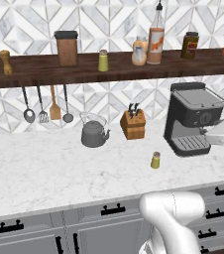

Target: Put the shaker and condiment bottle from the counter next to their counterparts in the cabinet.

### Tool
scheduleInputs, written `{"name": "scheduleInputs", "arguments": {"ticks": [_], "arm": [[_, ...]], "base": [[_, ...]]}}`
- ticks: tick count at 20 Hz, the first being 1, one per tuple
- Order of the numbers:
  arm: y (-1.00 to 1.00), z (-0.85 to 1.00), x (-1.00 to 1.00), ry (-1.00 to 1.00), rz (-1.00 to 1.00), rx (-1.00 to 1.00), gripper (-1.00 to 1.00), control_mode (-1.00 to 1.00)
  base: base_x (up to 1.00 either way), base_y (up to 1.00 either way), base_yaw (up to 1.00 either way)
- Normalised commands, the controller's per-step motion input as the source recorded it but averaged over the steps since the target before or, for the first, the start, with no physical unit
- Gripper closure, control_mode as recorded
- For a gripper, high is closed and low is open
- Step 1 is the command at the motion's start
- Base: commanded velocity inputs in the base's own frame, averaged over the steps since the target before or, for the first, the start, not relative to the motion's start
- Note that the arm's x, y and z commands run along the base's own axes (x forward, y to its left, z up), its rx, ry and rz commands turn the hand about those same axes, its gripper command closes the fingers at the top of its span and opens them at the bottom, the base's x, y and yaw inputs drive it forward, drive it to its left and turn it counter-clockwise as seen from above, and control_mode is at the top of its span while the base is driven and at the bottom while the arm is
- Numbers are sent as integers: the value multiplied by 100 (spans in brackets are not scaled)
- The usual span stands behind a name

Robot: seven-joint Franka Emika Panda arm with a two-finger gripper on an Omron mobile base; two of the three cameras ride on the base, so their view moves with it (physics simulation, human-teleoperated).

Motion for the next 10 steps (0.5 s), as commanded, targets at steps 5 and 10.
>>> {"name": "scheduleInputs", "arguments": {"ticks": [5, 10], "arm": [[0, -61, -9, 6, 0, -7, -100, -100], [0, -76, 15, 6, 3, -11, -100, -100]], "base": [[0, 0, 0], [0, 0, 0]]}}
